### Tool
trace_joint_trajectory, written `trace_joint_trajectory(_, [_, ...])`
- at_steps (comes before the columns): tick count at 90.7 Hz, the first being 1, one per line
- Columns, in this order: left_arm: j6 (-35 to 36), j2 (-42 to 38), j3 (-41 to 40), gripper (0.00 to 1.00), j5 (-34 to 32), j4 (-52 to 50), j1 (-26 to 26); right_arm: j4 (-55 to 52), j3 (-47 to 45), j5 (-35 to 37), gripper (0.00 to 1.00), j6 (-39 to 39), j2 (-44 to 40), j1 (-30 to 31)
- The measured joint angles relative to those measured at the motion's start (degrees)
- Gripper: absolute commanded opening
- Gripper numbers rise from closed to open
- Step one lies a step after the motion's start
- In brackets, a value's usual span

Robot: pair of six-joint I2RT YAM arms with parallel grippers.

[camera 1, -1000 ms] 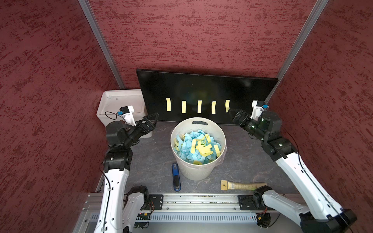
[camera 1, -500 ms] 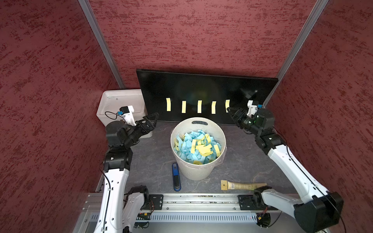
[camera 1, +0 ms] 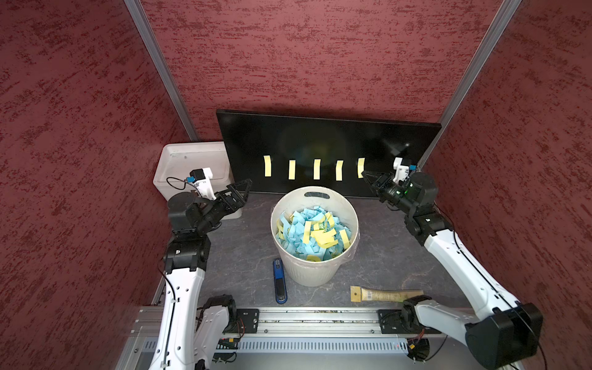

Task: Remove the sticky note from the monitor
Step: Tear off the sticky note from the monitor.

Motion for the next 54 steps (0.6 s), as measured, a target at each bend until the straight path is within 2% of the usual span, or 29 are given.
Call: trace_joint_trajectory(54, [0.0,-0.31,0.0,1.0,0.0,0.0,0.0,-0.07,-1.95,-1.79,0.0,-0.26,-3.41,-0.31])
